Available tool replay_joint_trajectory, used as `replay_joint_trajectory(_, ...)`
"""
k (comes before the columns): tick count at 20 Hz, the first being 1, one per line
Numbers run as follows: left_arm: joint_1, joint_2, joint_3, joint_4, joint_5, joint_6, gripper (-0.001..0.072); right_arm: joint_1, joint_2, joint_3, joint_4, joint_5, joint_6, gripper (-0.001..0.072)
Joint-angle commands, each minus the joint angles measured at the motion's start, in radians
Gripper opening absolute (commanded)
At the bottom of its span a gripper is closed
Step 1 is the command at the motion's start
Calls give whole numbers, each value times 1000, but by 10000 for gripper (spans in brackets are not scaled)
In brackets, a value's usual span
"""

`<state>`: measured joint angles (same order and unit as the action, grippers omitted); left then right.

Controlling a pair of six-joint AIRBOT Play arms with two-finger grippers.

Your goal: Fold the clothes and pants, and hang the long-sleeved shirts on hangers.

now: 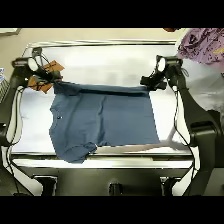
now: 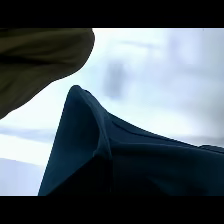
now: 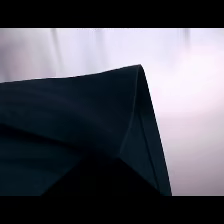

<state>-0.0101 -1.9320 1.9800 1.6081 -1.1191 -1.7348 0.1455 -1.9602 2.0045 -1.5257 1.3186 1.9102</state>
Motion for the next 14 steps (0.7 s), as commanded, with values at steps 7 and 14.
replay_joint_trajectory(7,93,59,68,14,-187,129,622,-27,37,3,162,11,-132,423)
replay_joint_trajectory(14,374,401,-340,-165,-296,139,622,-358,323,-309,449,207,-507,445)
